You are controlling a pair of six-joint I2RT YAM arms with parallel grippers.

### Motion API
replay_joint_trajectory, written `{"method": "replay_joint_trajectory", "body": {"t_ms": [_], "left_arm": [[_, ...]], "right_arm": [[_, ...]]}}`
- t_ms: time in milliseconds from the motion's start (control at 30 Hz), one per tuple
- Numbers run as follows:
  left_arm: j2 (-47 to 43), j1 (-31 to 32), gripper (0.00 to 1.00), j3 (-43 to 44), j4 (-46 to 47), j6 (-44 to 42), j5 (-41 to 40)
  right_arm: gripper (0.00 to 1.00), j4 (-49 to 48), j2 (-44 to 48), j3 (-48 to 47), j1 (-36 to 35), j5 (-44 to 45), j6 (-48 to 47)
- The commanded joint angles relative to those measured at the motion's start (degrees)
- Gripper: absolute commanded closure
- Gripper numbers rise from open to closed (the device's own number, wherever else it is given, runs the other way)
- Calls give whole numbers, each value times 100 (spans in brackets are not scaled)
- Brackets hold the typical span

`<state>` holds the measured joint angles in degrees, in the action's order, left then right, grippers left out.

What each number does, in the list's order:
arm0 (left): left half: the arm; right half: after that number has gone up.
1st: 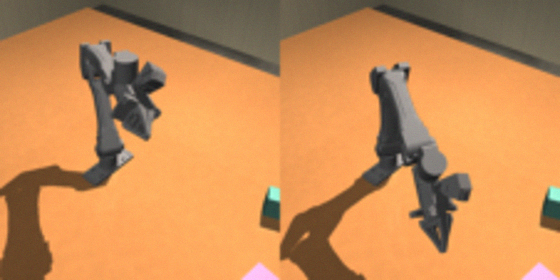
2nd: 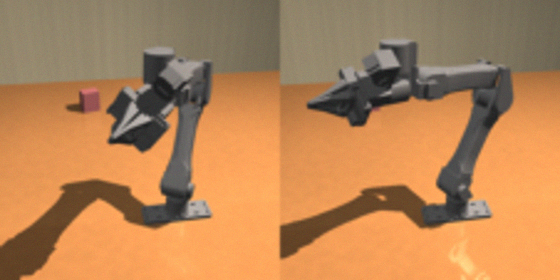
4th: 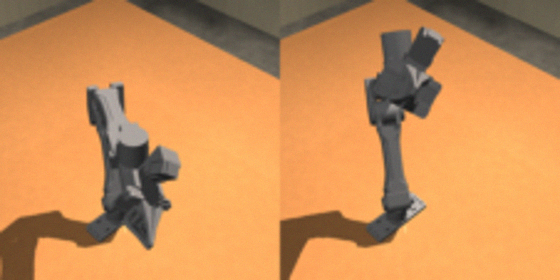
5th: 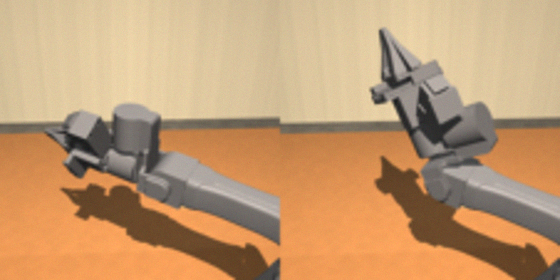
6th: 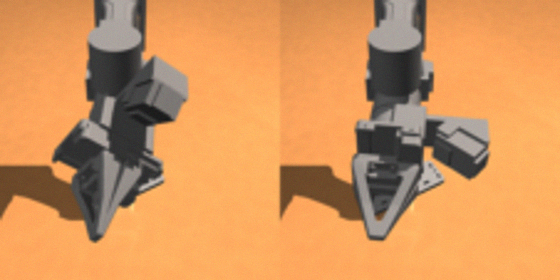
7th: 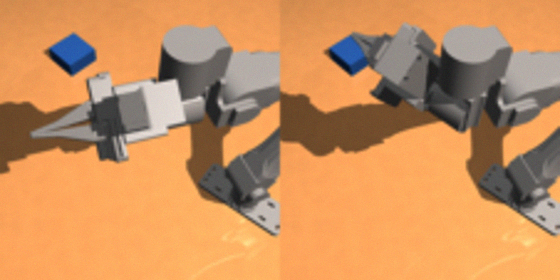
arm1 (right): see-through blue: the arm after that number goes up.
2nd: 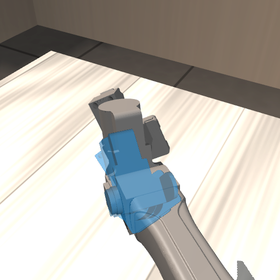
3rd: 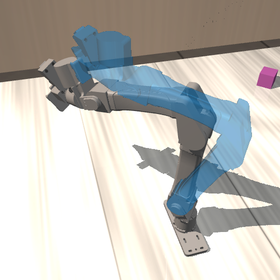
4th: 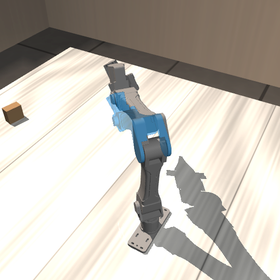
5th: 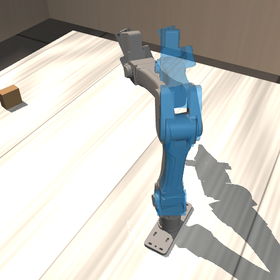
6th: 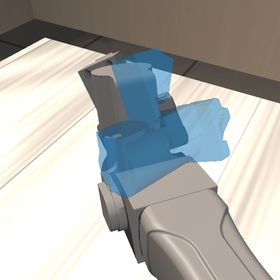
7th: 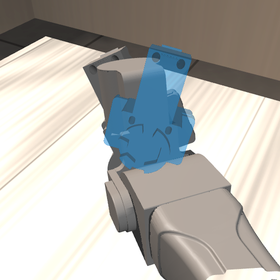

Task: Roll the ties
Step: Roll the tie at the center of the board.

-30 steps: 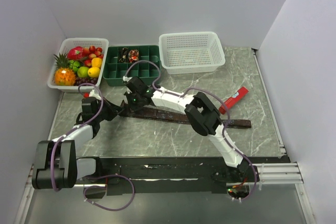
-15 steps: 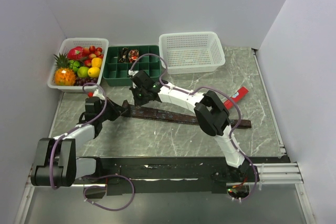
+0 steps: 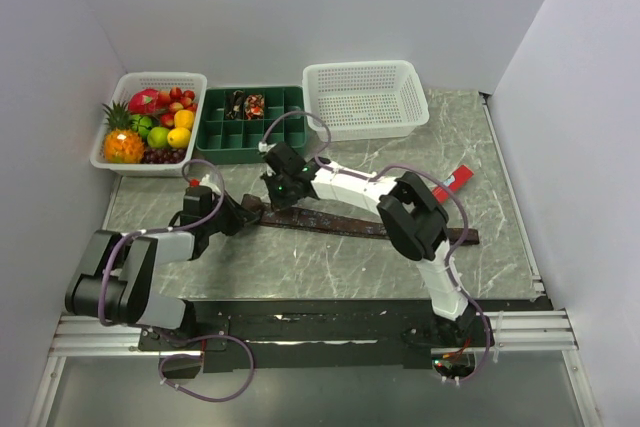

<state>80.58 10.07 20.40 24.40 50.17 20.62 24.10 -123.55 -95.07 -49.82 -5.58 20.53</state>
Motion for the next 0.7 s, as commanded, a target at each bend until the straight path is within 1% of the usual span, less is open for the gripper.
{"method": "replay_joint_trajectory", "body": {"t_ms": [0, 167, 267, 533, 667], "left_arm": [[230, 92, 99, 183, 460, 89, -102], [301, 154, 99, 245, 373, 72, -225], [292, 154, 99, 271, 329, 63, -269], [353, 171, 99, 438, 127, -42, -357], [362, 180, 99, 465, 64, -78, -392]], "right_arm": [[100, -537, 612, 111, 157, -135, -6], [100, -669, 534, -12, 157, -469, -23], [100, -635, 384, -274, 122, -628, -32], [100, -590, -178, -653, 122, -917, -76], [100, -442, -538, -1021, 96, -997, -163]]}}
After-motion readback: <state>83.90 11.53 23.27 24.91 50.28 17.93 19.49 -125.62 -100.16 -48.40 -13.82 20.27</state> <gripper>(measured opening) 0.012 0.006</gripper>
